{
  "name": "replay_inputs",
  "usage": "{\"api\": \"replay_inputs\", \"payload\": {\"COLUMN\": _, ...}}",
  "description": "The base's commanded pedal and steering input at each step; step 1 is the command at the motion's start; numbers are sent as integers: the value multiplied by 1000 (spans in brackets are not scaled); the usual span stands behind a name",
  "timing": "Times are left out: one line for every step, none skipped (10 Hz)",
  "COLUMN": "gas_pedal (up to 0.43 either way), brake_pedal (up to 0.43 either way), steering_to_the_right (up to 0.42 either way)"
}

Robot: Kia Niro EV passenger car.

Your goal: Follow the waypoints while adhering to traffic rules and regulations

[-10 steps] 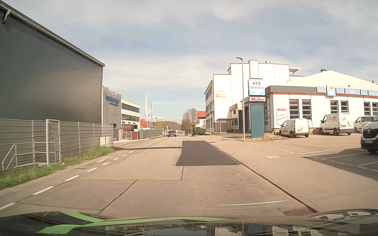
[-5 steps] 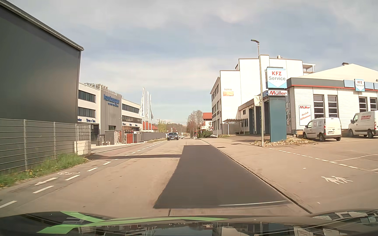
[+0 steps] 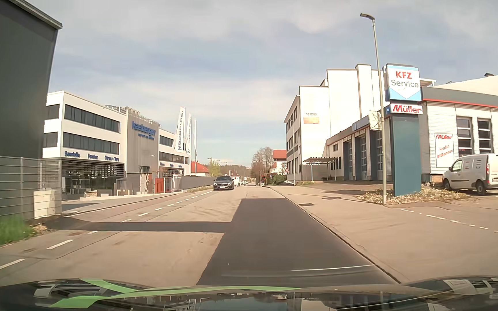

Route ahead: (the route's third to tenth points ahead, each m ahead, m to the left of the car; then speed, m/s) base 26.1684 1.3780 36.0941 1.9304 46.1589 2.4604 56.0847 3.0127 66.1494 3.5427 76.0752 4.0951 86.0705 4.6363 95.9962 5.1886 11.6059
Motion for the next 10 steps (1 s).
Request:
{"api": "replay_inputs", "payload": {"gas_pedal": 87, "brake_pedal": 0, "steering_to_the_right": -15}}
{"api": "replay_inputs", "payload": {"gas_pedal": 87, "brake_pedal": 0, "steering_to_the_right": -15}}
{"api": "replay_inputs", "payload": {"gas_pedal": 87, "brake_pedal": 0, "steering_to_the_right": -15}}
{"api": "replay_inputs", "payload": {"gas_pedal": 98, "brake_pedal": 0, "steering_to_the_right": -15}}
{"api": "replay_inputs", "payload": {"gas_pedal": 98, "brake_pedal": 0, "steering_to_the_right": -15}}
{"api": "replay_inputs", "payload": {"gas_pedal": 98, "brake_pedal": 0, "steering_to_the_right": -14}}
{"api": "replay_inputs", "payload": {"gas_pedal": 98, "brake_pedal": 0, "steering_to_the_right": -12}}
{"api": "replay_inputs", "payload": {"gas_pedal": 87, "brake_pedal": 0, "steering_to_the_right": -11}}
{"api": "replay_inputs", "payload": {"gas_pedal": 79, "brake_pedal": 0, "steering_to_the_right": -11}}
{"api": "replay_inputs", "payload": {"gas_pedal": 67, "brake_pedal": 0, "steering_to_the_right": -11}}
